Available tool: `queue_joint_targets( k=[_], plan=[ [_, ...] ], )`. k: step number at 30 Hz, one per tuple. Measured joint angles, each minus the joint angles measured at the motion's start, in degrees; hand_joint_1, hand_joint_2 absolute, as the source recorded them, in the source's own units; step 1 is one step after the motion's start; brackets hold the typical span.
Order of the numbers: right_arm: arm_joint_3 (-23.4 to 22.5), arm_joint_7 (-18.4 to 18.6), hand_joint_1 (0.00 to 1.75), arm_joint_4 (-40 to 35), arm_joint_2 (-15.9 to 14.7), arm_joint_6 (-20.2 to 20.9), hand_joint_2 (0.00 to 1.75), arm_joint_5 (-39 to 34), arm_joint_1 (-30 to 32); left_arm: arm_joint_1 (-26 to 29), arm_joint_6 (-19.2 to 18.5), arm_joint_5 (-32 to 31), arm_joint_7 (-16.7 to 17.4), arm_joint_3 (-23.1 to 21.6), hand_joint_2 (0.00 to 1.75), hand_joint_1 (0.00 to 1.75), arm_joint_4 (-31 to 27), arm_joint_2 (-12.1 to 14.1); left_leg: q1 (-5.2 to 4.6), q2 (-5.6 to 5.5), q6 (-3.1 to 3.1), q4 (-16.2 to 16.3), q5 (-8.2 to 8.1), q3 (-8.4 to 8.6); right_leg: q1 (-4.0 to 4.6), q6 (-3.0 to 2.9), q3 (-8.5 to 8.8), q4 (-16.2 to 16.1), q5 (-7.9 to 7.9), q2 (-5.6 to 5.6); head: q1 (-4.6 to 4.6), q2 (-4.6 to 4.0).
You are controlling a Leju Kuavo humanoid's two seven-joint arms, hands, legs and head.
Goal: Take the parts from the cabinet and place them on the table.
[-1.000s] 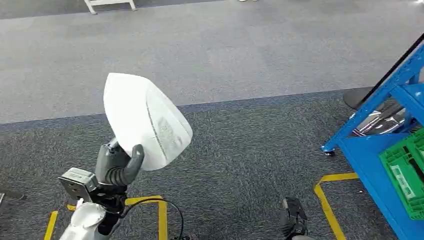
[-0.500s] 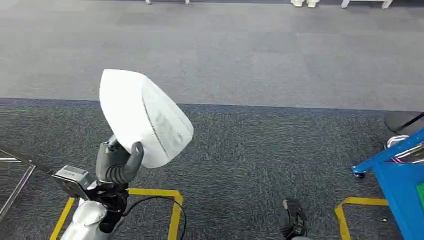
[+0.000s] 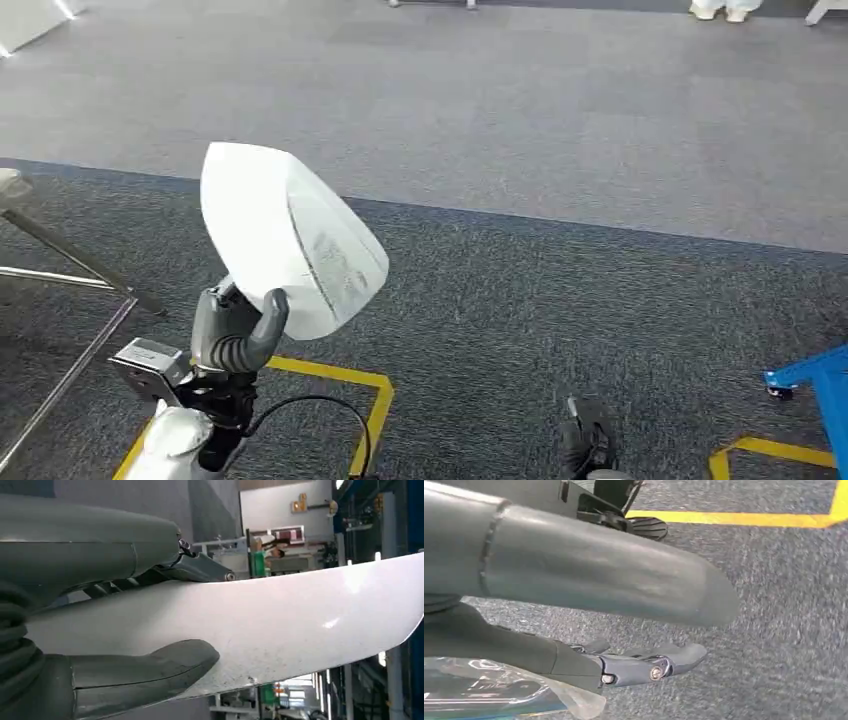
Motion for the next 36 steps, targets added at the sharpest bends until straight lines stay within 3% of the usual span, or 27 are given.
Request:
queue_joint_targets(
  k=[1,3,4,5,6,9,10,11,12,14,15,16,17,18,19,20,24,25,26,27,29,30,31,33,34,35,36],
  plan=[
    [0.00,0.00,0.00,0.00,-0.02,0.00,0.00,0.00,-0.02,0.02,0.00,0.00,0.00,0.00,1.75,1.75,0.00,0.07,0.16,0.09,-0.13,-1.06,1.23,0.50,0.00,0.04,0.09,0.01,-0.11,-0.72,0.02,0.00],
    [0.13,0.00,0.00,0.00,-0.02,-0.02,0.00,0.15,-0.06,0.01,0.04,0.00,0.00,0.00,1.75,1.75,0.00,0.07,0.20,1.04,-0.06,-9.25,6.27,4.57,0.00,0.31,0.61,0.04,-0.49,-2.11,0.02,0.00],
    [0.22,0.00,0.00,0.00,-0.02,-0.20,0.00,0.20,-0.10,-0.01,0.13,0.00,0.02,0.00,1.75,1.75,0.00,0.07,0.08,2.91,0.25,-14.46,8.62,7.27,0.00,0.62,1.02,0.04,-0.74,-2.73,0.00,0.00],
    [0.24,-0.02,0.00,0.00,-0.02,-0.31,0.00,0.20,-0.15,-0.04,0.31,0.00,0.07,0.00,1.75,1.75,0.00,0.07,-0.79,5.53,0.44,-16.63,7.70,8.52,0.45,1.05,1.22,0.09,-1.06,-3.25,0.02,0.00],
    [0.24,-0.20,0.00,0.00,-0.02,-0.55,0.00,0.11,-0.18,-0.10,0.42,0.00,0.13,0.00,1.75,1.75,0.00,0.04,-0.91,5.16,1.14,-17.38,7.43,8.56,0.57,1.34,1.17,0.19,-1.23,-3.88,-0.04,0.00],
    [0.22,-0.83,0.00,0.00,-0.02,-0.59,0.00,-0.59,-0.15,0.45,0.55,0.00,0.18,0.00,1.75,1.75,0.00,0.09,-1.03,3.10,2.11,-17.54,7.51,8.29,0.54,2.18,1.89,-0.13,-1.57,-6.13,0.17,0.00],
    [0.22,-0.98,0.00,-0.07,-0.02,-0.59,0.00,-0.77,-0.14,0.53,0.55,0.00,0.22,-0.02,1.75,1.75,0.00,-0.02,-0.54,2.39,2.50,-18.06,7.79,8.73,0.12,2.63,1.50,0.34,-2.36,-4.79,0.15,0.00],
    [0.22,-1.09,0.00,-0.07,-0.02,-0.50,0.00,-0.92,-0.16,0.24,0.59,-0.02,0.20,-0.04,1.75,1.75,0.00,0.00,-0.43,1.84,2.70,-18.12,7.78,8.80,0.09,2.73,0.76,2.14,-3.46,-1.50,0.57,0.00],
    [0.22,-1.14,0.00,-0.07,-0.06,-0.41,0.00,-1.03,-0.05,0.06,0.59,-0.06,0.37,-0.20,1.75,1.75,0.00,-0.19,-0.38,1.21,3.11,-18.10,7.82,8.75,0.10,2.69,-1.37,6.45,-5.67,0.46,0.90,0.00],
    [0.22,-0.96,0.00,-0.04,-0.26,-0.37,0.00,-1.11,0.57,0.15,0.72,-0.22,0.44,-0.46,1.75,1.75,0.00,-0.33,-0.43,-0.32,3.31,-18.05,7.71,8.76,0.12,2.82,-6.30,15.33,-8.73,1.72,1.05,0.00],
    [0.20,-0.96,0.00,-0.04,-0.26,-0.44,0.00,-1.20,0.88,0.25,0.92,-0.33,0.57,-0.48,1.75,1.75,0.00,-0.37,-0.46,-1.15,3.31,-18.02,7.71,8.80,0.12,2.83,-7.84,17.41,-8.62,1.83,1.09,0.00],
    [0.20,-0.96,0.00,-0.04,-0.26,-0.52,0.00,-1.22,1.03,0.32,1.05,-0.37,0.66,-0.48,1.75,1.75,0.00,-0.37,-0.46,-2.04,3.31,-18.00,7.70,8.88,0.11,2.79,-8.12,16.73,-7.09,1.84,1.03,0.00],
    [0.20,-0.98,0.00,-0.07,-0.26,-0.57,0.00,-1.20,1.03,0.33,1.07,-0.37,0.74,-0.48,1.75,1.75,0.00,-0.37,-0.43,-2.88,3.26,-17.98,7.66,8.96,0.07,2.74,-7.15,13.60,-4.48,1.90,1.09,0.00],
    [0.20,-0.98,0.00,-0.07,-0.28,-0.57,0.00,-1.20,0.92,0.33,1.09,-0.37,0.83,-0.50,1.75,1.75,0.00,-0.37,-0.36,-3.71,3.11,-17.90,7.56,9.09,-0.02,2.64,-5.18,8.67,-1.38,2.37,1.05,0.00],
    [0.18,-1.03,0.00,-0.07,-0.30,-0.57,0.00,-1.18,0.86,0.31,1.09,-0.37,0.90,-0.50,1.75,1.75,0.00,-0.37,-0.27,-4.38,2.84,-17.77,7.38,9.17,-0.23,2.68,-3.00,3.53,1.19,4.00,1.09,0.00],
    [0.20,-1.07,0.00,-0.04,-0.37,-0.55,0.00,-1.18,0.84,0.30,1.16,-0.37,0.92,-0.50,1.75,1.75,0.00,-0.39,-0.42,-4.94,2.48,-17.55,7.18,8.98,-0.49,2.58,-2.05,1.65,0.59,6.86,1.05,0.00],
    [0.17,-1.42,0.00,-0.04,-0.37,-0.72,0.00,-1.18,0.86,0.35,1.29,-0.37,0.92,-0.50,1.75,1.75,0.00,-0.37,0.04,-7.30,1.17,-17.43,7.57,8.20,-0.26,1.66,-1.09,0.74,0.44,5.32,1.03,0.00],
    [0.17,-1.49,0.00,-0.09,-0.26,-0.92,0.00,-1.18,0.76,0.45,1.40,-0.37,0.90,-0.50,1.75,1.75,0.00,-0.37,-0.03,-5.99,0.96,-17.05,7.13,8.13,-0.58,1.21,-0.79,0.32,0.61,4.49,1.05,0.00],
    [0.17,-1.51,0.00,-0.15,-0.28,-0.94,0.00,-1.18,0.72,0.35,1.40,-0.37,0.87,-0.50,1.75,1.75,0.00,-0.35,-0.34,-3.13,0.56,-15.55,6.15,7.59,-0.50,0.95,-0.55,0.25,0.52,3.96,0.42,0.00],
    [0.18,-1.49,0.00,-0.13,-0.28,-0.94,0.00,-1.18,0.81,0.27,1.40,-0.37,0.87,-0.50,1.75,1.75,0.00,-0.33,-0.27,-1.47,0.31,-12.33,4.36,6.06,-0.37,0.58,-0.38,0.25,0.36,3.20,0.20,0.00],
    [0.17,-1.38,0.00,-0.13,-0.28,-0.92,0.00,-1.18,1.18,0.54,1.40,-0.37,0.87,-0.50,1.75,1.75,0.00,-0.33,-0.11,-0.17,0.04,-3.31,0.62,1.62,-0.18,0.23,-0.19,0.26,0.09,1.37,0.24,0.00],
    [0.15,-1.31,0.00,-0.13,-0.31,-0.94,0.00,-1.18,1.26,0.71,1.40,-0.37,0.87,-0.50,1.75,1.75,0.00,-0.26,-0.05,-0.01,-0.02,-0.61,0.12,0.17,-0.14,0.18,-0.14,0.27,-0.03,0.57,0.22,0.00],
    [0.15,-1.31,0.00,-0.13,-0.31,-0.96,0.00,-1.18,1.27,0.83,1.40,-0.37,0.87,-0.50,1.75,1.75,0.00,-0.20,0.00,0.05,0.01,-0.79,1.06,0.18,-0.09,0.21,-0.01,0.27,-0.18,-0.20,0.24,0.00],
    [0.17,-1.42,0.00,-0.13,-0.28,-1.01,0.00,-1.11,1.19,0.83,1.40,-0.37,0.87,-0.50,1.75,1.75,0.00,-0.20,-0.07,0.59,0.38,-7.29,5.45,3.28,0.00,0.28,0.46,0.27,-0.48,-1.60,0.22,0.00],
    [0.17,-1.51,0.00,-0.13,-0.28,-1.03,0.00,-1.09,1.14,0.80,1.40,-0.37,0.87,-0.48,1.75,1.75,0.00,-0.20,-0.24,1.63,0.80,-12.56,7.95,5.99,0.03,0.45,0.85,0.26,-0.71,-2.29,0.24,0.00],
    [0.20,-1.55,0.00,-0.13,-0.28,-1.01,0.00,-1.07,1.09,0.78,1.40,-0.37,0.90,-0.48,1.75,1.75,-0.02,-0.20,-0.73,4.32,1.26,-16.33,8.27,7.92,0.10,0.65,1.17,0.22,-0.94,-2.83,0.22,0.00],
    [0.20,-1.49,0.00,-0.13,-0.28,-0.77,0.00,-0.96,0.99,0.65,1.40,-0.37,0.94,-0.50,1.75,1.75,-0.02,-0.24,-1.46,5.12,1.57,-17.51,7.62,8.43,0.56,1.12,1.17,0.36,-1.24,-3.37,0.16,0.00]
  ],
)
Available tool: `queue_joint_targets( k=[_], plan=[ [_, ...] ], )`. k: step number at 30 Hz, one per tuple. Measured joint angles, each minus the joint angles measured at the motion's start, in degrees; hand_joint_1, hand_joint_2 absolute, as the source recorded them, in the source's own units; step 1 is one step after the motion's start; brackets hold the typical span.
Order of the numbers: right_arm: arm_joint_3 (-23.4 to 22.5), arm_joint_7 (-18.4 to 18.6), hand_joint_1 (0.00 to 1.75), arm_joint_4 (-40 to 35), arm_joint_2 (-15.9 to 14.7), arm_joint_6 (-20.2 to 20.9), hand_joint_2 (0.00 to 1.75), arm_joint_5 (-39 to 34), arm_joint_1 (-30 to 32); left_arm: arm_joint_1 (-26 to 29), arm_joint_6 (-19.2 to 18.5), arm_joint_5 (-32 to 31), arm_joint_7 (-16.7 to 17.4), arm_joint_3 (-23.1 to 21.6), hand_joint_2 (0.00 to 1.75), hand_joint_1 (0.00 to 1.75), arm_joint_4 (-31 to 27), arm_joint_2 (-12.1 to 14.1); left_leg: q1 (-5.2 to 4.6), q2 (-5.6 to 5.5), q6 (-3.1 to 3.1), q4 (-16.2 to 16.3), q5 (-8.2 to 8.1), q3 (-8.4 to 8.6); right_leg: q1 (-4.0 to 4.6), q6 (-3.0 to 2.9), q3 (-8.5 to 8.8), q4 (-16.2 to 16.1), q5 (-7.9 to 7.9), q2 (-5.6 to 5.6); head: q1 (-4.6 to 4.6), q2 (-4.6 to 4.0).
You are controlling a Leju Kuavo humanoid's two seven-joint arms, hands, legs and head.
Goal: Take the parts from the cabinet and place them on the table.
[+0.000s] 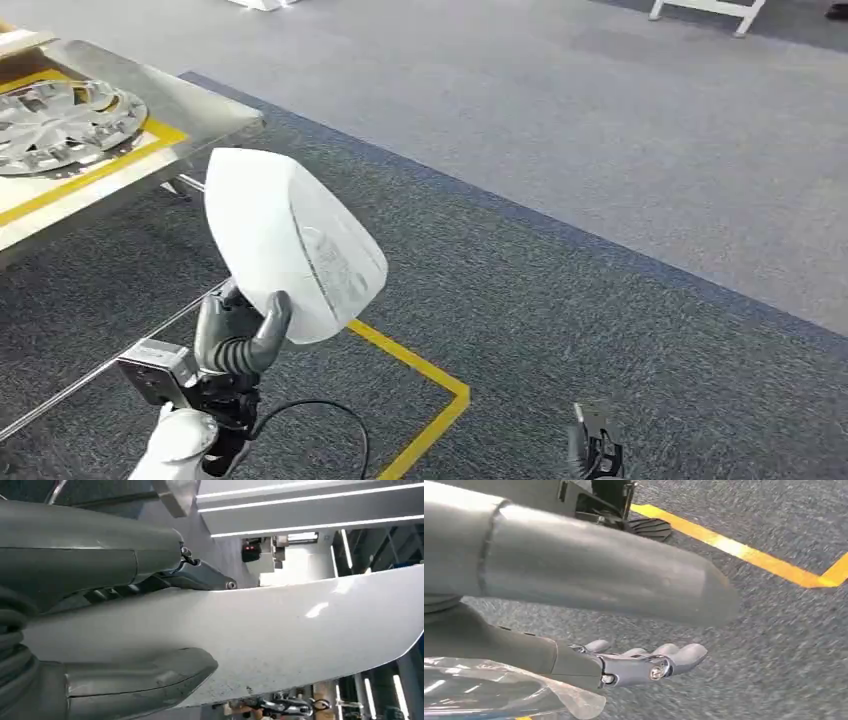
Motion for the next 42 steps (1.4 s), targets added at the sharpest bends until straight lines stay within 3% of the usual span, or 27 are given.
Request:
queue_joint_targets(
  k=[4,6,7,9,10,12,13,14,15,18,19,21,22,24,25,26,28,29,30,31,34,35,36,37,39,40,42],
  plan=[
    [0.65,1.88,0.00,-0.02,0.00,0.79,0.00,1.01,-1.17,-0.17,0.57,0.65,-0.11,0.20,1.75,1.75,0.00,0.28,0.30,-2.75,1.18,-0.49,0.38,0.02,-0.03,1.16,0.64,-0.46,-0.53,-2.39,0.06,0.00],
    [0.98,2.15,0.00,-0.07,-0.02,0.64,0.00,1.33,-2.06,-0.56,0.61,1.27,-0.20,0.44,1.75,1.75,0.02,0.39,0.73,-3.67,1.74,-0.72,0.55,0.09,-0.35,1.49,-1.31,3.58,-3.10,3.19,0.57,0.00],
    [1.05,2.30,0.00,-0.07,-0.02,0.59,0.00,1.36,-2.22,-0.64,0.57,1.53,-0.04,0.50,1.75,1.75,0.02,0.37,0.80,-4.39,1.92,-0.70,0.52,0.05,-0.35,1.56,-3.59,8.28,-5.28,4.42,0.87,0.00],
    [1.05,2.63,0.00,-0.04,-0.02,0.57,0.00,1.36,-1.96,-0.60,0.42,1.77,0.13,0.61,1.75,1.75,0.11,0.46,0.74,-5.89,2.04,-0.66,0.45,0.05,-0.34,1.72,-7.77,15.93,-7.75,5.07,0.87,0.00],
    [1.05,2.63,0.00,-0.04,-0.02,0.57,0.00,1.36,-1.85,-0.58,0.39,1.77,0.13,0.70,1.75,1.75,0.24,0.50,0.72,-6.77,2.03,-0.63,0.45,0.06,-0.34,1.68,-8.62,16.61,-7.12,5.13,0.87,0.00],
    [1.09,2.52,0.00,-0.07,-0.02,0.62,0.00,1.38,-2.03,-0.60,0.22,1.77,0.13,0.79,1.75,1.75,0.33,0.50,0.77,-8.49,1.96,-0.45,0.42,0.10,-0.38,1.58,-6.72,11.01,-2.51,5.34,0.87,0.00],
    [1.16,2.43,0.00,-0.07,-0.02,0.68,0.00,1.40,-2.18,-0.65,0.17,1.75,0.13,0.81,1.75,1.75,0.35,0.50,0.83,-9.30,1.76,-0.27,0.28,0.16,-0.49,1.47,-4.39,5.46,0.70,6.10,0.87,0.00],
    [1.22,2.41,0.00,-0.07,-0.02,0.72,0.00,1.40,-2.26,-0.72,0.15,1.75,0.13,0.81,1.75,1.75,0.35,0.50,0.95,-9.90,1.51,-0.04,0.11,0.12,-0.77,1.45,-2.82,1.33,1.98,8.44,0.91,0.00],
    [1.27,2.41,0.00,-0.04,-0.04,0.79,0.00,1.38,-2.27,-0.92,0.15,1.77,0.13,0.87,1.75,1.75,0.37,0.52,0.64,-10.47,1.14,0.27,0.07,-0.30,-1.02,1.47,-2.12,0.60,1.16,10.80,0.80,0.00],
    [1.42,2.41,0.00,-0.04,-0.02,0.83,0.00,1.38,-2.21,-1.09,0.04,1.77,0.15,0.90,1.75,1.75,0.39,0.61,1.40,-12.30,0.08,0.15,0.56,-0.88,-0.51,0.86,-1.50,0.39,0.98,9.31,0.83,0.00],
    [1.44,2.34,0.00,-0.04,0.02,0.86,0.00,1.38,-2.38,-1.16,0.04,1.75,0.15,0.92,1.75,1.75,0.39,0.68,1.18,-13.05,-0.19,0.26,0.49,-0.90,-0.97,0.52,-1.25,-0.07,1.18,8.58,0.72,0.00],
    [1.44,2.25,0.00,-0.13,0.07,0.79,0.00,1.38,-2.52,-1.45,0.04,1.75,0.13,0.94,1.75,1.75,0.39,0.79,0.88,-7.29,-0.91,2.91,-1.31,-2.03,-0.96,-0.19,-0.64,-0.34,1.06,7.16,-0.05,0.00],
    [1.46,2.25,0.00,-0.11,0.07,0.86,0.00,1.38,-2.44,-1.68,0.04,1.75,0.13,0.92,1.75,1.75,0.39,0.79,1.00,-5.72,-1.25,7.29,-3.49,-4.08,-0.80,-0.48,-0.48,-0.33,0.87,6.20,0.06,0.00],
    [1.44,2.25,0.00,-0.11,0.04,0.86,0.00,1.38,-2.14,-1.64,0.02,1.73,0.13,0.92,1.75,1.75,0.42,0.81,1.30,-4.98,-1.55,15.81,-6.60,-8.30,-0.66,-0.76,-0.22,-0.32,0.54,4.40,0.00,0.00],
    [1.44,2.25,0.00,-0.11,0.04,0.86,0.00,1.38,-2.09,-1.62,0.02,1.75,0.13,0.92,1.75,1.75,0.50,0.87,1.41,-4.95,-1.62,17.56,-6.66,-9.25,-0.62,-0.78,-0.12,-0.30,0.42,3.60,-0.05,0.00],
    [1.44,2.25,0.00,-0.11,0.04,0.86,0.00,1.38,-2.10,-1.61,0.02,1.75,0.13,0.92,1.75,1.75,0.57,0.96,1.46,-4.89,-1.60,16.59,-5.43,-8.83,-0.58,-0.75,0.06,-0.30,0.25,2.83,0.00,0.00],
    [1.44,2.23,0.00,-0.13,0.04,0.72,0.00,1.33,-2.20,-1.62,0.18,1.73,0.20,0.92,1.75,1.75,0.57,0.96,1.37,-4.41,-1.16,8.52,-0.54,-4.84,-0.51,-0.61,0.68,-0.31,-0.16,1.49,-0.03,0.00],
    [1.44,2.08,0.00,-0.13,0.04,0.57,0.00,1.25,-2.24,-1.65,0.24,1.71,0.30,0.92,1.75,1.75,0.57,0.96,1.16,-3.02,-0.67,3.17,1.82,-2.06,-0.47,-0.43,1.13,-0.31,-0.45,0.83,0.00,0.00],
    [1.44,1.91,0.00,-0.13,0.04,0.57,0.00,1.16,-2.29,-1.71,0.33,1.60,0.33,0.92,1.75,1.75,0.57,0.96,0.32,0.26,-0.20,1.40,0.61,-0.96,-0.31,-0.19,1.23,-0.39,-0.65,0.41,0.04,0.00],
    [1.44,1.77,0.00,-0.13,0.04,0.59,0.00,1.05,-2.36,-1.93,0.37,1.53,0.37,0.92,1.75,1.75,0.57,0.92,-0.14,0.49,0.27,0.16,0.50,-0.83,0.09,0.21,1.11,-0.20,-0.89,-0.11,-0.16,0.00],
    [1.44,1.93,0.00,-0.13,0.09,0.77,0.00,0.85,-2.46,-1.77,0.39,1.31,0.26,0.94,1.75,1.75,0.57,1.01,-0.14,-1.59,0.94,0.24,0.42,-1.17,0.18,0.95,1.76,-0.67,-1.26,-2.28,0.21,0.00],
    [1.44,1.95,0.00,-0.18,0.11,0.66,0.00,0.74,-2.57,-1.72,0.39,1.31,0.20,0.96,1.75,1.75,0.46,0.98,0.45,-2.08,1.41,-0.25,0.69,-0.66,-0.07,1.51,1.53,-0.55,-1.85,-1.63,0.19,0.00],
    [1.44,1.84,0.00,-0.17,0.09,0.49,0.00,0.62,-2.78,-1.84,0.33,1.31,0.07,1.00,1.75,1.75,0.46,0.98,0.59,-2.41,1.63,-0.35,0.63,-0.53,-0.15,1.65,0.88,1.19,-3.01,1.38,0.52,0.00],
    [1.44,1.82,0.00,-0.15,0.09,0.16,0.00,0.44,-2.86,-1.93,0.28,1.33,0.11,1.03,1.75,1.75,0.46,0.94,0.69,-2.83,1.93,-0.33,0.62,-0.54,-0.17,1.65,-0.89,4.78,-4.88,3.48,0.65,0.00],
    [1.42,1.84,0.00,-0.15,0.07,-0.19,0.00,0.42,-2.49,-1.82,0.20,1.38,0.11,1.05,1.75,1.75,0.46,0.87,0.68,-3.73,2.30,-0.32,0.40,-0.54,-0.16,1.76,-6.12,14.21,-8.37,4.98,0.80,0.00],
    [1.42,1.90,0.00,-0.15,0.07,-0.28,0.00,0.44,-2.22,-1.76,0.20,1.38,0.11,1.05,1.75,1.75,0.46,0.87,0.65,-4.22,2.31,-0.29,0.37,-0.50,-0.16,1.79,-7.90,16.74,-8.59,5.10,0.83,0.00],
    [1.40,1.93,0.00,-0.15,0.07,-0.39,0.00,0.55,-2.05,-1.76,0.17,1.38,0.13,1.09,1.75,1.75,0.46,0.87,0.64,-5.02,2.20,-0.24,0.23,-0.34,-0.12,1.70,-7.77,13.87,-4.91,5.10,0.81,0.00]
  ],
)
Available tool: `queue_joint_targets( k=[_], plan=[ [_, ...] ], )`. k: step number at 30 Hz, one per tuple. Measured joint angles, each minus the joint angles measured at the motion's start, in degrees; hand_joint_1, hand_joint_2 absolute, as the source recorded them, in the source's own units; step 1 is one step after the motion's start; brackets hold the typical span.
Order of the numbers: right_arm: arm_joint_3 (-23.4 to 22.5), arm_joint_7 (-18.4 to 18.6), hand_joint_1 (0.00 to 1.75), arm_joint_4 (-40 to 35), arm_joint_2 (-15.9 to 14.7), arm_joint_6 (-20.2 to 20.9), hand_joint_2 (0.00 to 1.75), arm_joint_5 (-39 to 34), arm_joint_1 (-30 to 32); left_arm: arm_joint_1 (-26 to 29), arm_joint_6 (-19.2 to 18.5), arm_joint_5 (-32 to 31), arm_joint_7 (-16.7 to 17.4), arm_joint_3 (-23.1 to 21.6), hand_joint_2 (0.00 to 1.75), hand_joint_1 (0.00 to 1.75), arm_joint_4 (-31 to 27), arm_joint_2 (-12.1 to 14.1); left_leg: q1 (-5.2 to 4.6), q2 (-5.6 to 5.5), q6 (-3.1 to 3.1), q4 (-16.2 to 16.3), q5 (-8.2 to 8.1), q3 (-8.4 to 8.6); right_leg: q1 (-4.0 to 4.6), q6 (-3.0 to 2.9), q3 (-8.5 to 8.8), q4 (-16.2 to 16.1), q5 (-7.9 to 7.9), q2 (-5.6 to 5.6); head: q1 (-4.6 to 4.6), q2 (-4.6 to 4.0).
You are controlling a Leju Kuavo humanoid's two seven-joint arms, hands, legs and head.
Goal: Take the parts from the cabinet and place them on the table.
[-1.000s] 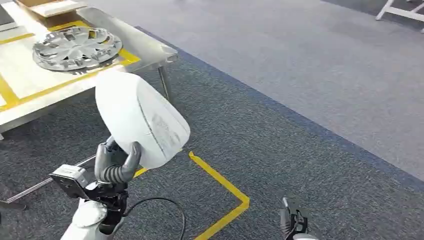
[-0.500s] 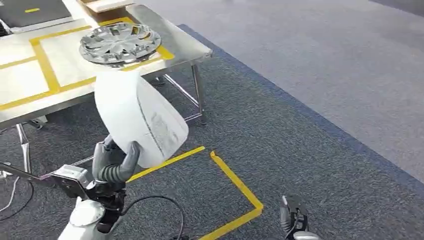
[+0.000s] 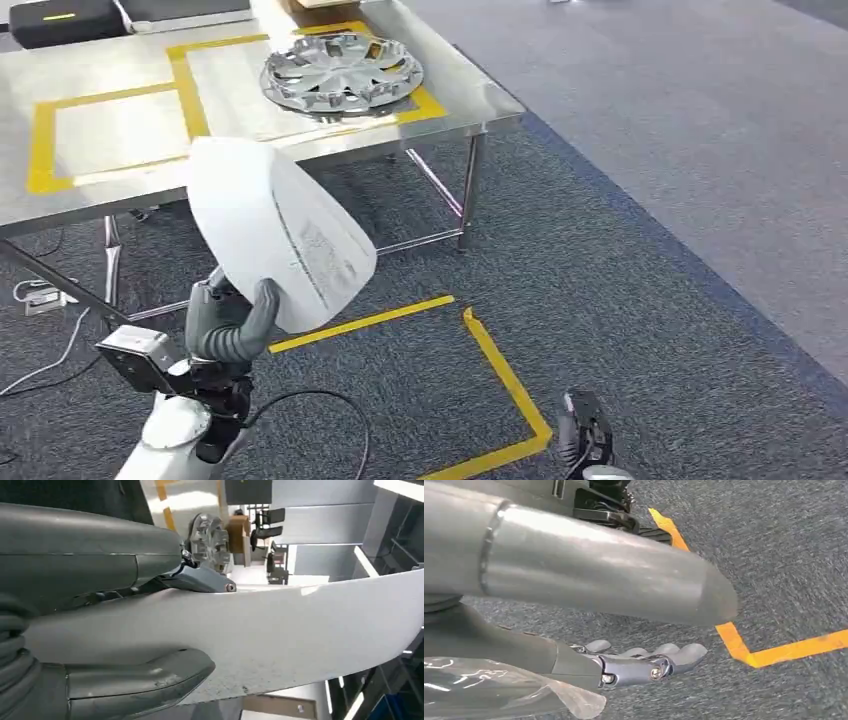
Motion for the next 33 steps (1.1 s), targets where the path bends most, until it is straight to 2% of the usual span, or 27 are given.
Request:
queue_joint_targets(
  k=[2,4,7,8,9,10,12,13,14,15,17,18,19,20,22,26,27,28,29,30,31,33],
  plan=[
    [0.09,0.29,0.00,0.00,0.00,0.00,0.00,0.59,-0.30,-0.01,0.00,0.00,-0.02,0.02,1.75,1.75,0.00,-0.02,0.11,-0.47,-0.42,0.17,-0.36,0.47,-0.08,-0.19,4.28,-10.40,6.36,0.01,0.02,0.00],
    [0.28,0.50,0.00,0.02,0.02,0.07,0.00,1.03,-0.59,-0.14,0.00,0.02,0.00,0.07,1.75,1.75,0.00,-0.04,-0.23,-0.72,-0.95,0.77,-0.63,0.13,0.08,-0.42,6.52,-14.14,5.79,0.50,0.09,0.00],
    [0.63,0.74,0.00,0.04,0.00,0.13,0.00,1.22,-0.38,-0.10,-0.11,0.00,0.00,0.07,1.75,1.75,0.00,-0.04,-0.09,-0.74,-1.50,0.47,-0.39,0.16,0.28,-1.16,6.24,-13.66,5.79,0.56,-0.04,0.00],
    [0.66,0.74,0.00,0.04,0.00,0.09,0.00,1.25,-0.46,-0.11,-0.11,0.00,0.00,0.07,1.75,1.75,-0.02,-0.04,-0.10,-0.69,-1.83,0.69,-0.83,0.06,-0.16,-1.70,6.55,-14.07,5.97,0.48,-0.04,0.00],
    [0.70,0.74,0.00,0.00,0.00,-0.04,0.00,1.27,-0.59,-0.17,-0.11,0.00,-0.02,0.07,1.75,1.75,-0.02,-0.04,-0.03,-0.26,-2.32,1.78,-1.62,-0.27,-0.16,-1.99,6.72,-14.09,5.96,0.50,-0.20,0.00],
    [0.79,0.87,0.00,0.00,0.00,-0.02,0.00,1.29,-0.70,-0.36,-0.11,0.02,-0.02,0.07,1.75,1.75,-0.02,-0.04,0.13,-0.11,-2.73,4.93,-3.36,-1.53,-0.17,-2.40,6.87,-14.09,5.81,0.45,-0.57,0.00],
    [0.96,1.20,0.00,0.00,0.00,-0.04,0.00,1.20,-0.61,-0.29,-0.09,0.22,-0.02,0.07,1.75,1.75,-0.02,-0.04,0.36,-0.03,-3.17,14.32,-7.38,-5.96,-0.14,-2.67,7.11,-14.09,5.60,0.26,-0.48,0.00],
    [0.94,1.27,0.00,0.00,0.00,-0.13,0.00,1.05,-0.52,-0.22,-0.02,0.37,-0.07,0.07,1.75,1.75,-0.02,-0.04,0.40,0.00,-3.25,17.82,-8.20,-7.80,-0.13,-2.76,7.20,-14.08,5.51,0.18,-0.57,0.00],
    [0.94,1.31,0.00,0.00,0.00,-0.13,0.00,1.03,-0.43,-0.21,0.09,0.46,-0.20,0.07,1.75,1.75,-0.02,-0.04,0.46,0.00,-3.25,18.33,-7.58,-8.30,-0.13,-2.75,7.35,-14.08,5.40,0.15,-0.50,0.00],
    [0.96,1.40,0.00,0.00,0.00,-0.13,0.00,1.16,-0.39,-0.24,0.29,0.57,-0.39,0.07,1.75,1.75,-0.02,-0.07,0.47,0.01,-3.10,16.50,-5.65,-7.53,-0.13,-2.72,7.57,-14.08,5.24,0.15,-0.50,0.00],
    [1.12,1.53,0.00,0.00,0.00,-0.06,0.00,1.62,-0.41,-0.27,0.50,0.72,-0.79,0.09,1.75,1.75,-0.22,-0.09,0.39,0.02,-2.34,7.05,0.01,-3.25,-0.05,-2.55,8.35,-14.08,4.82,0.18,-0.52,0.00],
    [1.25,1.46,0.00,0.00,0.00,-0.04,0.00,1.79,-0.38,-0.30,0.57,0.81,-0.94,0.09,1.75,1.75,-0.48,-0.09,0.16,0.16,-1.76,2.56,1.44,-1.41,-0.08,-2.39,8.51,-14.13,4.57,0.17,-0.50,0.00],
    [1.35,1.29,0.00,0.00,0.00,-0.04,0.00,1.86,-0.45,-0.36,0.70,0.98,-1.01,0.09,1.75,1.75,-0.54,-0.11,-0.21,0.30,-1.40,1.89,0.67,-0.84,0.31,-2.04,8.34,-14.05,4.38,0.14,-0.39,0.00],
    [1.46,1.18,0.00,0.00,0.00,-0.07,0.00,1.90,-0.39,-0.34,0.78,1.05,-1.03,0.11,1.75,1.75,-0.72,-0.20,-0.26,0.29,-1.25,0.65,0.01,-0.49,0.16,-1.72,8.02,-14.04,4.48,0.08,-0.57,0.00],
    [1.51,1.03,0.00,0.00,0.00,-0.09,0.00,1.99,-0.20,0.01,0.90,1.07,-1.05,0.11,1.75,1.75,-0.96,-0.20,-0.37,0.15,-1.07,0.79,-0.11,-0.77,0.05,-1.17,8.08,-14.48,4.56,-0.16,-0.50,0.00],
    [1.53,1.00,0.00,0.00,0.00,-0.09,0.00,2.01,-0.19,0.04,0.94,1.09,-1.05,0.11,1.75,1.75,-0.98,-0.20,-0.35,0.12,-0.99,0.61,-0.10,-0.70,0.07,-1.02,8.21,-14.60,4.54,-0.17,-0.55,0.00],
    [1.55,0.94,0.00,0.00,0.00,-0.15,0.00,2.03,-0.23,0.06,1.03,1.16,-1.05,0.15,1.75,1.75,-1.09,-0.22,0.01,0.12,-0.78,-0.07,0.06,-0.27,0.25,-0.71,8.42,-14.65,4.31,-0.20,-0.48,0.00],
    [1.64,0.79,0.00,-0.02,0.00,-0.28,0.00,2.08,-0.29,0.00,1.03,1.25,-1.07,0.24,1.75,1.75,-1.14,-0.22,0.34,0.19,-0.51,-0.70,0.15,0.50,0.17,-0.43,7.20,-12.65,3.04,0.01,-0.33,0.00],
    [1.79,0.33,0.00,-0.02,-0.35,-0.68,0.00,1.86,0.30,0.42,1.35,1.31,-1.07,0.26,1.75,1.75,-1.11,-0.65,0.25,0.19,0.03,-0.61,-0.22,0.57,0.08,0.06,-0.77,1.39,-2.19,0.07,-0.26,0.00],
    [1.77,0.28,0.00,-0.02,-0.39,-0.68,0.00,1.62,0.65,0.52,1.64,1.29,-1.03,0.26,1.75,1.75,-1.09,-0.81,0.25,0.12,0.07,-0.57,-0.34,0.63,0.08,0.18,-2.16,2.77,-1.67,0.09,-0.20,0.00],
    [1.73,0.20,0.00,-0.02,-0.63,-0.63,0.00,1.33,0.93,0.53,1.93,1.20,-1.03,0.24,1.75,1.75,-1.05,-1.05,0.26,0.01,0.07,-0.55,-0.50,0.82,0.06,0.27,-1.97,1.27,0.31,0.07,-0.26,0.00],
    [1.68,0.04,0.00,-0.02,-0.87,-0.37,0.00,0.98,1.08,0.50,2.51,0.83,-1.05,-0.02,1.75,1.75,-1.03,-1.33,0.30,-0.13,-0.23,-0.37,-1.01,1.43,0.00,0.21,1.47,-7.36,6.15,0.05,-0.24,0.00]
  ],
)
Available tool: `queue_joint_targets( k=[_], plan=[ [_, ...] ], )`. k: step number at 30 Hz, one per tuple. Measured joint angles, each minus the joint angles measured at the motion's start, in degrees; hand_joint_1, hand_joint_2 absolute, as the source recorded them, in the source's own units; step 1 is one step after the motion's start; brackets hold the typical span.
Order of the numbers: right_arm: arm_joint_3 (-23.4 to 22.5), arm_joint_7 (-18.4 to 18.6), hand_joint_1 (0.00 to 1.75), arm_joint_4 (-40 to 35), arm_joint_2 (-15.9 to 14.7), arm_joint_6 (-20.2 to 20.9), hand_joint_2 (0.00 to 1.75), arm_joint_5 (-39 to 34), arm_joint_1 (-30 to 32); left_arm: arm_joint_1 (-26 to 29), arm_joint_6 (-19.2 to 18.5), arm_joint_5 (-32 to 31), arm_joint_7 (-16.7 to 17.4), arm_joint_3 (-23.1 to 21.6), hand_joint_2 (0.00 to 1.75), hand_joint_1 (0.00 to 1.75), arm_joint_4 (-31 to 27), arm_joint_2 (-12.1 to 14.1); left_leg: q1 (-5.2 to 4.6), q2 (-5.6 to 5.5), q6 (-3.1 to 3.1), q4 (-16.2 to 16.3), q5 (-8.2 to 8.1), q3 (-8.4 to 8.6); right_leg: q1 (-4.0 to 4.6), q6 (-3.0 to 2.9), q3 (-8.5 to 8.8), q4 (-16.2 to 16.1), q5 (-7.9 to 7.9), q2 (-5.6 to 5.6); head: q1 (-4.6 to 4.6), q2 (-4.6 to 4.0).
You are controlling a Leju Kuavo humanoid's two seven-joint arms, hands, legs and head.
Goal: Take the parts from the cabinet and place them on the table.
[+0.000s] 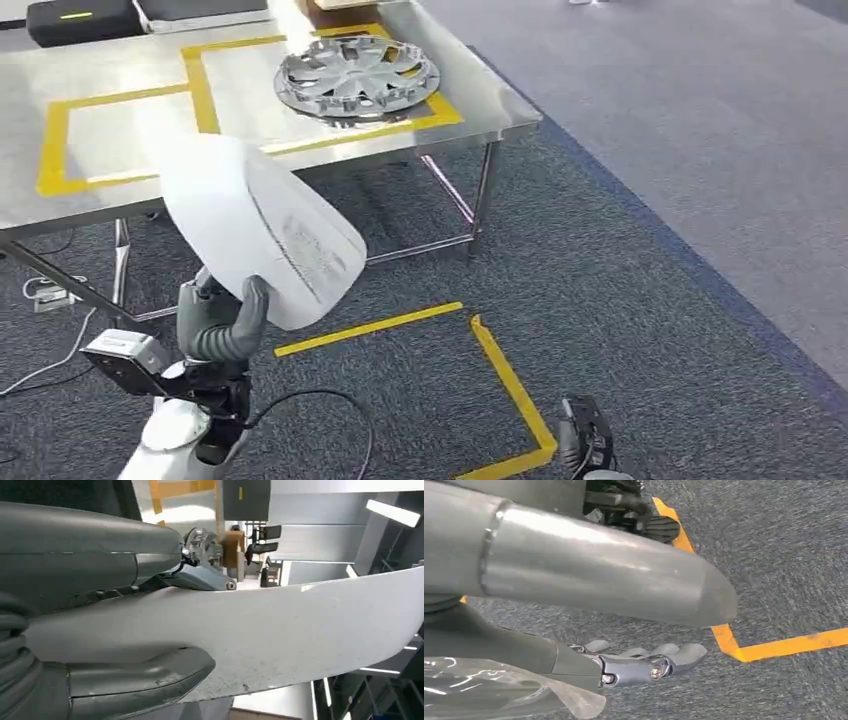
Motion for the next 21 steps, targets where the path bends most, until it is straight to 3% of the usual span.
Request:
queue_joint_targets(
  k=[1,2,3,6,7,8,11,12,13,14,16,18,21],
  plan=[
    [0.00,0.00,0.00,0.00,-0.06,0.17,0.00,-0.02,0.01,0.00,0.35,-0.04,-0.02,-0.20,1.75,1.75,0.02,-0.15,-0.01,0.00,-0.26,0.17,-0.38,0.22,-0.02,-0.06,1.99,-4.63,2.23,-0.01,0.04,0.00],
    [0.02,0.00,0.00,0.00,-0.09,0.28,0.00,-0.04,-0.04,-0.04,0.61,-0.04,-0.02,-0.28,1.75,1.75,0.02,-0.28,-0.46,0.00,-0.64,0.43,-0.65,0.13,0.25,-0.22,3.26,-5.87,1.03,0.09,0.00,0.00],
    [0.00,-0.13,0.00,0.00,-0.09,0.26,0.00,-0.11,-0.01,-0.03,0.96,-0.04,-0.04,-0.31,1.75,1.75,0.02,-0.33,-0.43,0.00,-0.84,0.71,-0.71,-0.07,0.14,-0.84,3.66,-6.65,0.83,0.11,-0.15,0.00],
    [-0.04,-0.09,0.00,0.00,-0.28,0.00,0.00,-0.07,0.55,0.04,1.53,-0.02,-0.30,-0.41,1.75,1.75,0.04,-0.33,-0.46,0.00,-1.36,0.51,-0.83,0.20,0.05,-1.73,3.80,-6.77,0.79,0.21,-0.13,0.00],
    [-0.04,0.04,0.00,0.00,-0.28,-0.04,0.00,-0.04,0.55,0.06,1.55,0.04,-0.37,-0.44,1.75,1.75,0.04,-0.33,-0.35,0.05,-1.76,0.89,-1.37,0.12,-0.18,-2.09,4.10,-6.95,0.85,0.15,-0.02,0.00],
    [-0.04,0.11,0.00,0.00,-0.31,-0.20,0.00,-0.02,0.44,-0.03,1.57,0.04,-0.50,-0.46,1.75,1.75,0.04,-0.33,-0.30,0.20,-2.20,2.88,-2.47,-0.48,-0.21,-2.45,4.38,-6.96,0.64,0.15,-0.57,0.00],
    [-0.04,0.18,0.00,0.00,-0.31,-0.24,0.00,-0.04,0.49,0.17,1.59,0.04,-0.59,-0.48,1.75,1.75,0.07,-0.28,0.14,0.25,-2.90,16.22,-7.97,-7.10,-0.18,-2.91,4.81,-6.95,0.24,0.08,-0.59,0.00],
    [-0.04,0.22,0.00,0.00,-0.31,-0.24,0.00,-0.04,0.59,0.26,1.62,0.04,-0.59,-0.48,1.75,1.75,0.07,-0.24,0.19,0.25,-2.93,18.42,-8.10,-8.53,-0.18,-2.91,4.94,-6.95,0.14,0.08,-0.61,0.00],
    [-0.04,0.24,0.00,0.00,-0.31,-0.26,0.00,-0.02,0.67,0.30,1.62,0.04,-0.59,-0.48,1.75,1.75,0.07,-0.20,0.25,0.26,-2.86,17.98,-6.82,-8.62,-0.18,-2.90,5.15,-6.95,-0.01,0.10,-0.61,0.00],
    [-0.04,0.26,0.00,0.00,-0.31,-0.26,0.00,0.00,0.70,0.29,1.70,0.09,-0.59,-0.48,1.75,1.75,0.09,-0.20,0.27,0.26,-2.68,15.16,-4.38,-7.56,-0.16,-2.82,5.45,-6.94,-0.21,0.15,-0.61,0.00],
    [-0.02,0.52,0.00,0.00,-0.31,-0.24,0.00,0.48,0.62,0.26,1.73,0.18,-0.72,-0.46,1.75,1.75,0.09,-0.20,0.16,0.28,-1.97,4.88,1.54,-3.08,-0.13,-2.58,6.37,-6.96,-0.74,0.20,-0.61,0.00],
    [0.26,1.47,0.00,0.00,-0.31,-0.07,0.00,1.23,0.20,0.03,1.73,0.40,-0.90,-0.46,1.75,1.75,0.09,-0.13,-0.26,0.41,-1.49,0.96,0.86,-1.15,0.18,-2.03,6.37,-6.94,-1.13,0.23,-0.59,0.00],
    [0.72,1.90,0.00,0.00,-0.26,0.15,0.00,1.60,-0.34,-0.17,1.35,1.01,-1.07,-0.20,1.75,1.75,0.09,0.24,-0.42,0.23,-0.91,0.59,0.25,-1.26,0.04,-0.95,6.51,-7.54,-1.23,-0.10,-0.55,0.00]
  ],
)
